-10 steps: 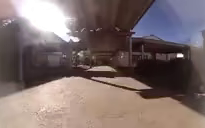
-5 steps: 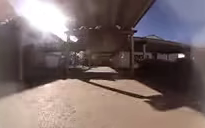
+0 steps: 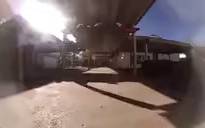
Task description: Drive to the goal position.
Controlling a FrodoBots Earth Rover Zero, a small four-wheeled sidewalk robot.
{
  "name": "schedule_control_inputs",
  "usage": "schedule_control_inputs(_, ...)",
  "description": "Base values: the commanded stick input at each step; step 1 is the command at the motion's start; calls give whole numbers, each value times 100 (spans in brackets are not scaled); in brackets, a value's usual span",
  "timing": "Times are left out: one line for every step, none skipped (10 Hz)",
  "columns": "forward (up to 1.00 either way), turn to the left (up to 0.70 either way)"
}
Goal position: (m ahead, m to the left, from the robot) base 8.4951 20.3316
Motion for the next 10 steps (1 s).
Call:
schedule_control_inputs(100, 1)
schedule_control_inputs(100, 1)
schedule_control_inputs(100, 1)
schedule_control_inputs(100, 1)
schedule_control_inputs(100, 1)
schedule_control_inputs(100, 1)
schedule_control_inputs(100, 1)
schedule_control_inputs(100, 1)
schedule_control_inputs(100, 1)
schedule_control_inputs(100, 1)
